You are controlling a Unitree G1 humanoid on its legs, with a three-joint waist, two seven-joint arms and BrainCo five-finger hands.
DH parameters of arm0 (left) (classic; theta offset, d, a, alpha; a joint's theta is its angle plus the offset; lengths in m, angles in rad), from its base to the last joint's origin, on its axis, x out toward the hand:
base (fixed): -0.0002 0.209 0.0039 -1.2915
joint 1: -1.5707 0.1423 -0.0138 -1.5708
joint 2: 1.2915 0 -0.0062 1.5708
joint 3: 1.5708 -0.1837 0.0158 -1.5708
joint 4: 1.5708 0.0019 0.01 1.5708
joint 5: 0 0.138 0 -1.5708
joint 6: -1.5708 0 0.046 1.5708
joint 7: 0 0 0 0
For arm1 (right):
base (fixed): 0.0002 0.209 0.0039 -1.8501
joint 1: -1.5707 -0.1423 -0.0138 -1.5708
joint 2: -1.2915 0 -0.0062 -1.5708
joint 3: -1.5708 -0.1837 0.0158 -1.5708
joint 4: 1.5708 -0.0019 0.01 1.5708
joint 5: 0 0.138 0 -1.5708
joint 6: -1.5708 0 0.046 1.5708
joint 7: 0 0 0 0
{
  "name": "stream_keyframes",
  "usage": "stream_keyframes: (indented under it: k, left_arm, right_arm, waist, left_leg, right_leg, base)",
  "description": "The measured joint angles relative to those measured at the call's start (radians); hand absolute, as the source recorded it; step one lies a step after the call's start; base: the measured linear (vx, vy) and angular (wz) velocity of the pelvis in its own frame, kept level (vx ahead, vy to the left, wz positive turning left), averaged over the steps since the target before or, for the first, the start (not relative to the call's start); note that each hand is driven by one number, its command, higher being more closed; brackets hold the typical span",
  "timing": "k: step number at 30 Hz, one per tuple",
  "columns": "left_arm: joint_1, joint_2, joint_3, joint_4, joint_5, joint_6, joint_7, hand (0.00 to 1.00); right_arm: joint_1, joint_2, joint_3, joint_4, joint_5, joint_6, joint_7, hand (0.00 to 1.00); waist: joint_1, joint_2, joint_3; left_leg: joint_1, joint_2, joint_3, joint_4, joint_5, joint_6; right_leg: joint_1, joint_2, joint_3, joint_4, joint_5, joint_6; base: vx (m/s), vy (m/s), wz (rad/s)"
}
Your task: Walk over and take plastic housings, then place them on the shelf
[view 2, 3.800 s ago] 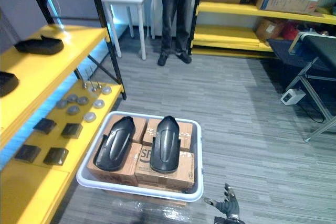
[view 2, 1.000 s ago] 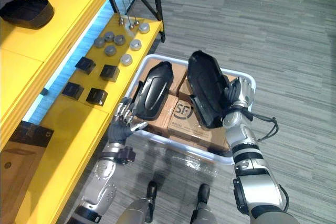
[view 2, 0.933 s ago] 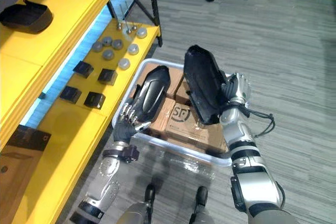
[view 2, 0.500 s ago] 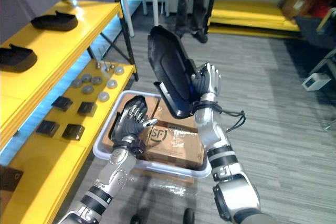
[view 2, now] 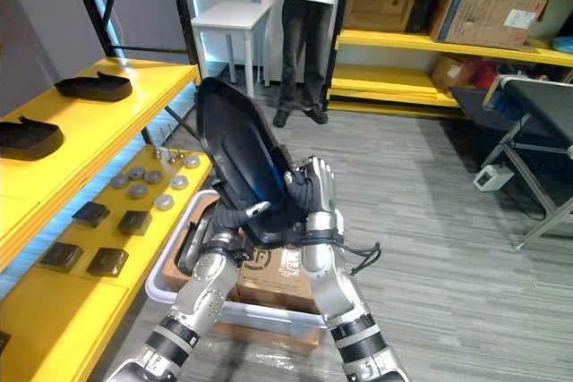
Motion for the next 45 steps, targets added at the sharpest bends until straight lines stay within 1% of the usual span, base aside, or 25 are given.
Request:
stream_keyframes:
  k: [2,3,7,11,15,19,22,23,24,25,27,28,29,30,31,33,34,35,37,38,39,40,41,44,45]
  left_arm:
    - [0.0,0.0,0.003,0.0,-0.079,-0.01,-0.014,0.0]
    - [0.0,-0.001,0.003,0.0,-0.123,-0.015,-0.022,1.0]
    - [0.0,-0.006,0.036,0.001,-0.224,-0.038,-0.029,1.0]
    - [0.001,-0.023,0.108,0.001,-0.329,-0.105,-0.03,1.0]
    - [0.035,-0.047,0.159,-0.014,-0.336,-0.135,-0.033,1.0]
    - [0.184,-0.107,0.194,-0.14,-0.322,-0.135,-0.026,1.0]
    - [0.306,-0.082,0.194,-0.236,-0.275,-0.132,-0.021,1.0]
    - [0.331,-0.079,0.198,-0.258,-0.262,-0.131,-0.022,1.0]
    - [0.368,-0.076,0.218,-0.289,-0.236,-0.125,-0.022,1.0]
    - [0.4,-0.077,0.233,-0.311,-0.217,-0.117,-0.026,1.0]
    - [0.432,-0.081,0.253,-0.32,-0.204,-0.116,-0.026,1.0]
    - [0.453,-0.082,0.271,-0.331,-0.198,-0.11,-0.027,1.0]
    - [0.471,-0.083,0.282,-0.35,-0.187,-0.106,-0.03,1.0]
    - [0.493,-0.079,0.285,-0.38,-0.178,-0.101,-0.032,1.0]
    - [0.511,-0.076,0.293,-0.401,-0.169,-0.094,-0.032,1.0]
    - [0.532,-0.071,0.308,-0.437,-0.143,-0.083,-0.033,1.0]
    - [0.534,-0.075,0.309,-0.442,-0.118,-0.081,-0.033,1.0]
    - [0.535,-0.077,0.308,-0.443,-0.088,-0.079,-0.033,1.0]
    - [0.529,-0.063,0.309,-0.445,-0.057,-0.079,-0.033,1.0]
    - [0.52,-0.041,0.309,-0.448,-0.017,-0.079,-0.033,1.0]
    - [0.519,-0.014,0.309,-0.46,0.01,-0.079,-0.033,1.0]
    - [0.517,-0.007,0.308,-0.467,0.024,-0.08,-0.033,1.0]
    - [0.51,-0.001,0.304,-0.472,0.059,-0.083,-0.033,1.0]
    - [0.488,0.02,0.294,-0.472,0.096,-0.082,-0.033,1.0]
    - [0.471,0.045,0.274,-0.471,0.107,-0.08,-0.033,1.0]
  right_arm:
    - [0.011,0.002,0.003,-0.008,0.003,-0.004,0.0,1.0]
    - [0.027,0.002,0.004,-0.022,0.004,-0.005,0.002,1.0]
    - [0.058,0.002,0.028,-0.038,0.026,-0.006,0.002,1.0]
    - [0.094,0.002,0.055,-0.043,0.07,-0.016,0.0,1.0]
    - [0.126,0.002,0.087,-0.043,0.09,-0.038,0.0,1.0]
    - [0.172,0.031,0.11,-0.035,0.101,-0.092,0.003,1.0]
    - [0.223,0.058,0.141,-0.014,0.131,-0.133,0.022,1.0]
    - [0.226,0.062,0.147,-0.005,0.136,-0.144,0.03,1.0]
    - [0.226,0.065,0.164,0.012,0.144,-0.155,0.042,1.0]
    - [0.223,0.065,0.172,0.031,0.157,-0.165,0.061,1.0]
    - [0.208,0.064,0.184,0.066,0.158,-0.175,0.081,1.0]
    - [0.188,0.061,0.203,0.091,0.162,-0.174,0.091,1.0]
    - [0.18,0.06,0.212,0.093,0.162,-0.174,0.102,1.0]
    - [0.176,0.06,0.218,0.09,0.162,-0.174,0.108,1.0]
    - [0.173,0.066,0.223,0.09,0.162,-0.174,0.12,1.0]
    - [0.171,0.082,0.23,0.088,0.163,-0.173,0.133,1.0]
    - [0.17,0.08,0.227,0.088,0.168,-0.173,0.137,1.0]
    - [0.169,0.078,0.218,0.088,0.182,-0.174,0.151,1.0]
    - [0.166,0.082,0.216,0.088,0.186,-0.174,0.157,1.0]
    - [0.165,0.09,0.209,0.089,0.2,-0.174,0.16,1.0]
    - [0.163,0.099,0.205,0.089,0.2,-0.175,0.167,1.0]
    - [0.163,0.1,0.203,0.089,0.202,-0.178,0.167,1.0]
    - [0.163,0.098,0.197,0.087,0.214,-0.188,0.168,1.0]
    - [0.164,0.087,0.19,0.077,0.242,-0.195,0.166,1.0]
    - [0.181,0.088,0.169,0.058,0.242,-0.196,0.169,1.0]
  waist:
    - [-0.007,-0.004,-0.006]
    - [-0.009,-0.007,-0.008]
    - [-0.011,-0.009,-0.009]
    - [-0.026,-0.012,-0.012]
    - [-0.023,-0.013,-0.013]
    - [-0.016,-0.011,-0.015]
    - [0.009,0.001,-0.008]
    - [0.016,0.007,-0.007]
    - [0.031,0.018,-0.005]
    - [0.04,0.023,-0.005]
    - [0.067,0.043,-0.004]
    - [0.079,0.06,-0.005]
    - [0.081,0.062,-0.005]
    - [0.084,0.06,-0.004]
    - [0.1,0.053,-0.003]
    - [0.102,0.035,-0.005]
    - [0.097,0.034,-0.005]
    - [0.083,0.037,-0.006]
    - [0.072,0.024,-0.004]
    - [0.062,0.02,-0.003]
    - [0.047,0.02,-0.003]
    - [0.04,0.02,-0.001]
    - [0.026,0.018,0.0]
    - [0.015,0.022,0.003]
    - [0.0,0.022,0.004]
  left_leg:
    - [0.0,0.0,0.001,0.0,0.0,0.0]
    - [0.001,0.001,0.002,0.0,0.0,-0.001]
    - [0.015,0.001,0.022,-0.002,-0.001,-0.001]
    - [0.019,0.001,0.027,-0.002,-0.001,-0.001]
    - [0.009,0.0,0.01,-0.002,-0.001,-0.001]
    - [-0.043,-0.005,-0.125,0.006,0.019,-0.006]
    - [-0.083,-0.017,-0.271,0.019,0.035,-0.015]
    - [-0.094,-0.015,-0.271,0.014,0.028,-0.01]
    - [-0.118,0.005,-0.198,0.005,0.027,0.022]
    - [-0.148,0.026,-0.059,0.021,0.041,0.09]
    - [-0.195,0.075,0.17,0.077,0.051,0.136]
    - [-0.212,0.128,0.361,0.13,0.05,0.141]
    - [-0.214,0.158,0.472,0.166,0.054,0.144]
    - [-0.219,0.166,0.528,0.198,0.072,0.126]
    - [-0.219,0.149,0.524,0.206,0.064,0.102]
    - [-0.218,0.089,0.493,0.208,0.035,0.082]
    - [-0.208,0.05,0.461,0.204,0.019,0.091]
    - [-0.172,0.008,0.413,0.17,0.013,0.1]
    - [-0.135,-0.031,0.365,0.134,0.01,0.103]
    - [-0.11,-0.049,0.311,0.108,0.009,0.107]
    - [-0.09,-0.06,0.246,0.086,0.005,0.117]
    - [-0.082,-0.066,0.215,0.076,0.006,0.119]
    - [-0.061,-0.084,0.146,0.061,0.007,0.12]
    - [-0.065,-0.092,0.048,0.061,0.012,0.112]
    - [-0.082,-0.091,-0.011,0.066,0.011,0.107]
  right_leg:
    - [0.0,0.0,0.001,0.0,0.0,0.0]
    - [0.0,0.001,0.002,0.0,0.0,0.0]
    - [0.0,0.003,0.024,-0.001,0.003,0.0]
    - [0.0,0.003,0.03,-0.001,0.007,0.001]
    - [0.002,0.002,0.008,-0.001,0.009,0.0]
    - [0.031,-0.007,-0.127,0.0,-0.005,-0.001]
    - [0.098,-0.013,-0.292,0.002,-0.046,0.0]
    - [0.106,-0.015,-0.329,0.003,-0.054,0.001]
    - [0.121,-0.023,-0.406,0.004,-0.076,0.013]
    - [0.13,-0.048,-0.476,0.005,-0.09,0.021]
    - [0.134,-0.069,-0.538,0.008,-0.099,0.032]
    - [0.136,-0.08,-0.581,0.022,-0.109,0.046]
    - [0.139,-0.092,-0.605,0.034,-0.117,0.059]
    - [0.148,-0.114,-0.635,0.052,-0.12,0.069]
    - [0.149,-0.136,-0.637,0.065,-0.12,0.071]
    - [0.165,-0.199,-0.67,0.114,-0.134,0.097]
    - [0.167,-0.26,-0.688,0.216,-0.146,0.112]
    - [0.137,-0.357,-0.679,0.443,-0.15,0.107]
    - [0.08,-0.437,-0.608,0.66,-0.107,0.046]
    - [0.001,-0.444,-0.471,0.852,-0.124,0.029]
    - [-0.072,-0.383,-0.347,0.991,-0.209,0.03]
    - [-0.096,-0.348,-0.3,1.018,-0.25,0.029]
    - [-0.135,-0.282,-0.248,0.986,-0.317,0.033]
    - [-0.184,-0.198,-0.178,0.756,-0.346,0.027]
    - [-0.194,-0.149,-0.09,0.598,-0.341,0.026]
  base:
    - [0.01,0.013,-0.05]
    - [0.02,0.019,-0.04]
    - [0.01,0.024,-0.15]
    - [0.0,0.014,-0.06]
    - [-0.02,0.008,0.12]
    - [-0.03,-0.027,0.84]
    - [-0.05,-0.052,1.63]
    - [-0.05,-0.061,1.79]
    - [-0.03,-0.066,1.94]
    - [-0.01,-0.052,1.93]
    - [0.03,0.046,1.38]
    - [0.13,0.137,1.27]
    - [0.24,0.174,1.3]
    - [0.3,0.226,0.87]
    - [0.25,0.216,0.66]
    - [0.26,0.248,0.66]
    - [0.35,0.395,1.23]
    - [0.28,0.37,1.2]
    - [0.16,0.257,1.05]
    - [0.17,0.101,1.42]
    - [0.17,0.02,1.49]
    - [0.19,-0.074,1.73]
    - [0.14,-0.079,1.4]
    - [0.17,-0.126,1.31]
    - [0.2,-0.262,1.42]
